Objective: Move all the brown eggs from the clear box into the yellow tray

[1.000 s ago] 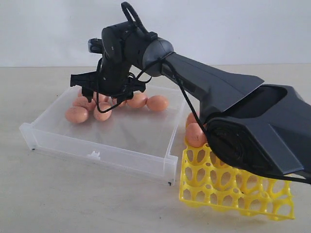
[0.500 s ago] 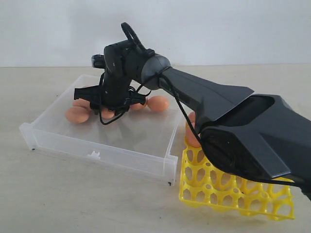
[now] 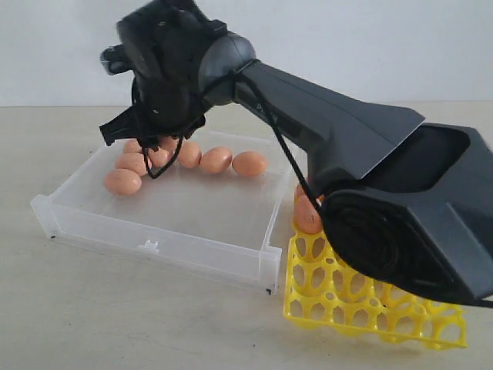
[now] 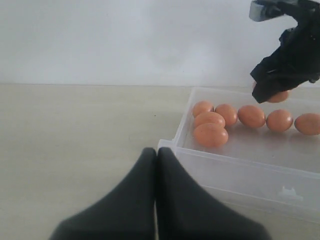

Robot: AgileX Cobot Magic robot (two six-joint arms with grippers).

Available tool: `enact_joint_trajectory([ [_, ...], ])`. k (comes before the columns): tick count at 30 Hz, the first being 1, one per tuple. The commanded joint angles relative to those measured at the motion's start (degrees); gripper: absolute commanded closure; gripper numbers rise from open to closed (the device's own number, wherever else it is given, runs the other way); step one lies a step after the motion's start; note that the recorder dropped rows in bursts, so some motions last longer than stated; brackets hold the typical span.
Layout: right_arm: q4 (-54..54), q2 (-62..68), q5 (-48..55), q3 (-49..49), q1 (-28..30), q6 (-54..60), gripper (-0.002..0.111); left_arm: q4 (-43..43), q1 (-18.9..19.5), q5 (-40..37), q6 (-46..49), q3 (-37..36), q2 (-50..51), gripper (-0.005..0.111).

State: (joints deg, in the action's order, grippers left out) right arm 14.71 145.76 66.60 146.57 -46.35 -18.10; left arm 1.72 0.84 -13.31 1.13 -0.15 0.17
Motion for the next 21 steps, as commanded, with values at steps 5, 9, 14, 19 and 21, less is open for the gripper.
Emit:
enact_joint_trajectory([
  [5,-1.89,-5.98,-6.21,0.08,-6.83,10.04,0.109,0.31,-0.25,0.00,0.03,0.15,-0.17,0.111],
  [9,-4.28,-9.21,-7.47,0.08,-6.69,13.07,0.109,0.31,-0.25,0.00,0.03,0.15,-0.17,0.111],
  [14,-9.12,-15.97,-14.05,0.08,-6.16,20.44,0.109,0.31,-0.25,0.00,0.03,0.15,-0.17,0.111],
  [19,-22.73,-25.03,-23.76,0.08,-6.16,32.03,0.109,0.31,-0.25,0.00,0.03,0.15,-0.17,0.111],
  [21,-26.38,-27.12,-23.60,0.08,-6.16,34.69,0.109,0.31,-0.25,0.00,0.03,0.15,-0.17,0.111],
])
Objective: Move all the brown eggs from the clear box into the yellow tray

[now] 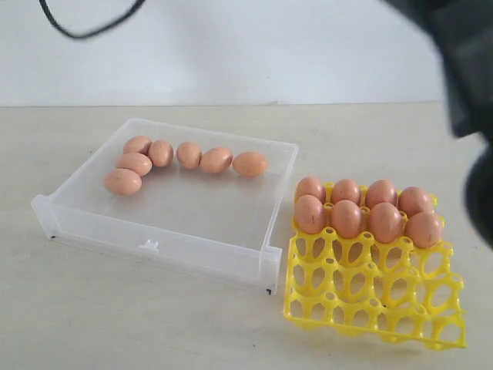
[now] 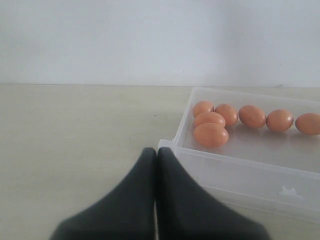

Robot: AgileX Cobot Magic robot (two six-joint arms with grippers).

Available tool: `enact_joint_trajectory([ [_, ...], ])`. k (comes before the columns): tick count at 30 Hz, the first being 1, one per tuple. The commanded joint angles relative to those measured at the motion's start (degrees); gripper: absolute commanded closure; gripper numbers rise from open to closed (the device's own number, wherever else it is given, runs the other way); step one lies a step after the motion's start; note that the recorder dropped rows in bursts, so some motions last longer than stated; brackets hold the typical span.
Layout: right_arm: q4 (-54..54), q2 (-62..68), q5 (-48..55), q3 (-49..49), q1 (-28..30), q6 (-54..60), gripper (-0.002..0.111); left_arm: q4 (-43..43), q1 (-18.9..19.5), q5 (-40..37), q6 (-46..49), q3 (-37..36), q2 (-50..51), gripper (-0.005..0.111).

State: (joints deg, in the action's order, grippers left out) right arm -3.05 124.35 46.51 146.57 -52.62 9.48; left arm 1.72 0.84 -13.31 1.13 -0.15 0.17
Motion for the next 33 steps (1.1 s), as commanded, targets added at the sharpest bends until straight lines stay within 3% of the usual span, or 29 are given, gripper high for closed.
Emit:
enact_joint_trajectory([
  [1,-10.17,-7.14,-3.29,0.08,0.11,8.78,0.109,0.31,-0.25,0.00,0.03,0.15,-0.17,0.111],
  [5,-11.84,-11.04,0.18,0.08,0.11,11.28,0.109,0.31,-0.25,0.00,0.03,0.15,-0.17,0.111],
  [11,-7.85,-13.91,16.48,0.08,0.11,11.93,0.109,0.31,-0.25,0.00,0.03,0.15,-0.17,0.111],
  [14,-3.49,-13.91,13.11,0.08,0.11,7.91,0.109,0.31,-0.25,0.00,0.03,0.15,-0.17,0.111],
  [18,-5.87,-13.91,-3.66,0.08,0.11,1.37,0.109,0.31,-0.25,0.00,0.03,0.15,-0.17,0.111],
  [26,-10.99,-11.78,-61.11,0.08,0.11,-6.22,0.109,0.31,-0.25,0.00,0.03,0.15,-0.17,0.111],
  [28,-11.39,-11.53,-68.01,0.08,0.11,-6.05,0.109,0.31,-0.25,0.00,0.03,0.15,-0.17,0.111],
  [33,-18.19,-14.97,-72.26,0.08,1.63,-8.43,0.109,0.31,-0.25,0.00,0.03,0.15,-0.17,0.111],
])
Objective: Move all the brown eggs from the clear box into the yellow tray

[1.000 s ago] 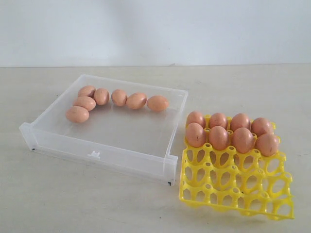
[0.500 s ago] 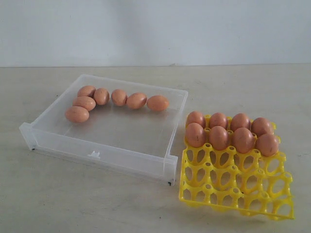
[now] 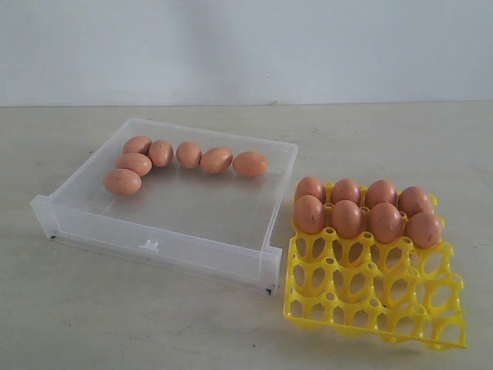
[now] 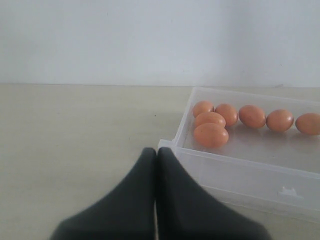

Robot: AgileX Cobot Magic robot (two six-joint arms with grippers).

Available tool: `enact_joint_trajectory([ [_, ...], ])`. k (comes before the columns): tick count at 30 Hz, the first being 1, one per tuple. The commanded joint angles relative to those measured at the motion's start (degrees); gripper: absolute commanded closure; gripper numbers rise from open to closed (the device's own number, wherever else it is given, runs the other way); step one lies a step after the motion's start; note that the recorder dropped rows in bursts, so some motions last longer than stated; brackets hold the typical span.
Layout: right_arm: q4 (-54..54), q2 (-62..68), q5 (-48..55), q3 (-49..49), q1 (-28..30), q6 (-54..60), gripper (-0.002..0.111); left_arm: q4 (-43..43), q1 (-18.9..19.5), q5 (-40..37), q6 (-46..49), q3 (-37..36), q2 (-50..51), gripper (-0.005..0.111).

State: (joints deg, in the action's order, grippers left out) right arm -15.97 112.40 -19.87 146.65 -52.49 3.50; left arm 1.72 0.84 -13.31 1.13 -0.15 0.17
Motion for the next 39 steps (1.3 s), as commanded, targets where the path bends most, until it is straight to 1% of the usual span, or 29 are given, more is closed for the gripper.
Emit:
enact_joint_trajectory([
  [1,-6.12,-4.06,-5.99,0.00,2.33,-5.00,0.109,0.31,-0.25,0.00,0.03,0.15,-0.17,0.111],
  [4,-3.51,-6.81,-3.05,0.00,5.96,-14.29,0.109,0.31,-0.25,0.00,0.03,0.15,-0.17,0.111],
  [7,3.95,-8.05,-0.50,0.00,9.24,-24.81,0.109,0.31,-0.25,0.00,0.03,0.15,-0.17,0.111],
  [8,13.66,-7.83,-3.32,0.00,11.60,-37.64,0.109,0.31,-0.25,0.00,0.03,0.15,-0.17,0.111],
  [9,18.04,-7.64,-7.38,0.00,12.61,-44.32,0.109,0.31,-0.25,0.00,0.03,0.15,-0.17,0.111],
  [10,28.36,-6.39,-23.47,-1.23,15.48,-61.57,0.109,0.31,-0.25,0.00,0.03,0.15,-0.17,0.111],
  [11,30.53,-5.90,-30.75,-2.25,16.79,-67.49,0.109,0.31,-0.25,0.00,0.03,0.15,-0.17,0.111],
  [12,33.08,-5.13,-41.18,-4.90,19.42,-77.03,0.109,0.31,-0.25,0.00,0.03,0.15,-0.17,0.111],
  [13,34.56,-5.15,-42.23,-6.24,20.63,-79.35,0.109,0.31,-0.25,0.00,0.03,0.15,-0.17,0.111],
  [15,43.28,-5.77,-40.14,-10.87,22.90,-80.45,0.109,0.31,-0.25,0.00,0.03,0.15,-0.17,0.111],
  [17,58.71,-7.97,-33.61,-13.13,23.40,-79.83,0.109,0.31,-0.25,0.00,0.03,0.15,-0.17,0.111],
  [19,72.59,-10.57,-26.70,-14.01,23.08,-81.68,0.109,0.31,-0.25,0.00,0.03,0.15,-0.17,0.111],
  [21,88.47,-13.65,-18.08,-15.17,21.12,-86.05,0.109,0.31,-0.25,0.00,0.03,0.15,-0.17,0.111],
  [23,107.81,-18.79,-4.36,-19.89,18.37,-94.38,0.109,0.31,-0.25,0.00,0.03,0.15,-0.17,0.111],
  [24,111.90,-20.33,0.54,-22.23,18.11,-96.89,0.109,0.31,-0.25,0.00,0.03,0.15,-0.17,0.111],
  [25,115.65,-22.52,5.50,-25.91,18.11,-99.60,0.109,0.31,-0.25,0.00,0.03,0.15,-0.17,0.111],
  [26,115.92,-27.45,14.73,-36.06,18.22,-101.50,0.109,0.31,-0.25,0.00,0.03,0.15,-0.17,0.111],
  [27,115.92,-34.38,23.57,-47.14,18.22,-97.92,0.109,0.31,-0.25,0.00,0.03,0.15,-0.17,0.111],
  [29,115.92,-41.63,29.75,-60.64,18.22,-95.45,0.109,0.31,-0.25,0.00,0.03,0.15,-0.17,0.111],
  [30,115.92,-47.54,32.86,-69.73,18.22,-95.34,0.109,0.31,-0.25,0.00,0.03,0.15,-0.17,0.111],
  [31,115.92,-50.99,35.72,-76.22,18.22,-95.76,0.109,0.31,-0.25,0.00,0.03,0.15,-0.17,0.111],
  [32,115.92,-54.56,40.09,-85.34,18.22,-97.59,0.109,0.31,-0.25,0.00,0.03,0.15,-0.17,0.111],
  [33,115.92,-56.43,42.05,-90.05,18.22,-100.09,0.109,0.31,-0.25,0.00,0.03,0.15,-0.17,0.111],
  [34,115.92,-57.54,42.89,-97.60,18.33,-103.65,0.109,0.31,-0.25,0.00,0.03,0.15,-0.17,0.111],
  [36,115.92,-56.58,37.81,-103.66,20.53,-105.86,0.109,0.31,-0.25,0.00,0.03,0.15,-0.17,0.111],
  [37,115.92,-55.27,32.29,-105.42,22.60,-105.75,0.109,0.31,-0.25,0.00,0.03,0.15,-0.17,0.111],
  [38,115.92,-51.49,17.31,-106.38,28.01,-104.05,0.109,0.31,-0.25,0.00,0.03,0.15,-0.17,0.111],
  [39,115.92,-48.69,6.61,-106.11,31.68,-101.72,0.109,0.31,-0.25,0.00,0.03,0.15,-0.17,0.111],
])
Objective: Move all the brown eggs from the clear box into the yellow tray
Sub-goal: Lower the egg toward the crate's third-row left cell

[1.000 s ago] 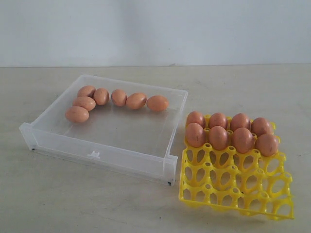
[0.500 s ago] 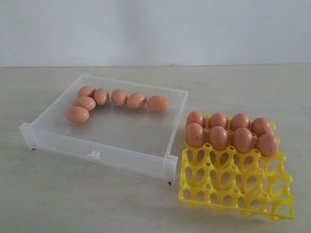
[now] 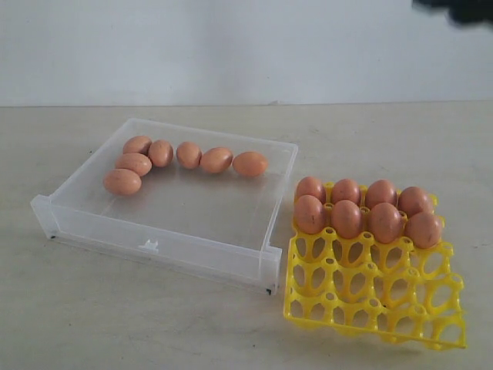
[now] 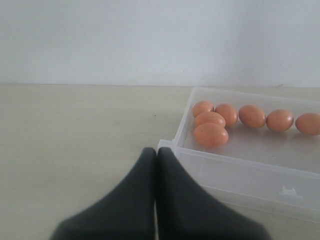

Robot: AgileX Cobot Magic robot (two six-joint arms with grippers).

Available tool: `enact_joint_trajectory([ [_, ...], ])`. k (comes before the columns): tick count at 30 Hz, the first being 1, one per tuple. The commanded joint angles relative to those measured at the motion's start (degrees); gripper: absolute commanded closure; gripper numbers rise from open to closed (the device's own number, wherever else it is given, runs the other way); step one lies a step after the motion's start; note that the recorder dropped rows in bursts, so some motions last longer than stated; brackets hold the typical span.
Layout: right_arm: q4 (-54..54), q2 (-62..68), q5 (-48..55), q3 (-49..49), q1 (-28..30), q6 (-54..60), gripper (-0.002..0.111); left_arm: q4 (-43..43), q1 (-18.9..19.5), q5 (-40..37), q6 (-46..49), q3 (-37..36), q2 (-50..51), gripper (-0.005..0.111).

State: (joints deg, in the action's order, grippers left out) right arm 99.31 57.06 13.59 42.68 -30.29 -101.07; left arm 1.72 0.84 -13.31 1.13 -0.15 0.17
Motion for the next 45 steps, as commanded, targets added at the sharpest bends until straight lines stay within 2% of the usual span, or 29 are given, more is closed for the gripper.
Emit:
enact_joint_trajectory([
  [1,0.64,13.18,-51.26,-0.24,16.29,8.12,0.109,0.31,-0.25,0.00,0.03,0.15,-0.17,0.111],
  [2,0.64,17.35,-62.79,0.98,19.68,10.60,0.109,0.31,-0.25,0.00,0.03,0.15,-0.17,0.111],
  [3,-0.18,24.80,-78.92,3.24,24.87,12.49,0.109,0.31,-0.25,0.00,0.03,0.15,-0.17,0.111],
  [4,-0.31,28.52,-83.56,4.08,26.33,12.95,0.109,0.31,-0.25,0.00,0.03,0.15,-0.17,0.111],
  [5,-0.59,31.74,-83.56,4.80,27.89,13.92,0.109,0.31,-0.25,0.00,0.03,0.15,-0.17,0.111],
  [10,-0.51,40.78,-83.56,4.80,28.23,19.64,0.109,0.31,-0.25,0.00,0.03,0.15,-0.17,0.111],
  [15,0.39,44.15,-83.54,4.80,27.51,33.68,0.109,0.31,-0.25,0.00,0.03,0.15,-0.17,0.111],
  [17,0.64,44.15,-79.10,4.80,26.33,36.78,0.109,0.31,-0.25,0.00,0.03,0.15,-0.17,0.111],
  [20,0.64,44.15,-70.65,4.80,23.65,37.57,0.109,0.31,-0.25,0.00,0.03,0.15,-0.17,0.111],
  [26,0.64,44.15,-61.25,4.80,20.04,38.83,0.109,0.31,-0.25,0.00,0.03,0.15,-0.17,0.111],
  [36,0.15,47.50,-60.79,4.80,19.90,38.49,0.107,0.31,-0.25,0.00,0.03,0.15,-0.17,0.111],
  [40,-0.92,47.61,-60.67,4.80,19.78,38.59,0.098,0.31,-0.25,0.00,0.03,0.15,-0.17,0.111],
  [45,-2.24,47.61,-59.61,4.80,19.78,38.59,0.070,0.31,-0.25,0.00,0.03,0.15,-0.17,0.111],
])
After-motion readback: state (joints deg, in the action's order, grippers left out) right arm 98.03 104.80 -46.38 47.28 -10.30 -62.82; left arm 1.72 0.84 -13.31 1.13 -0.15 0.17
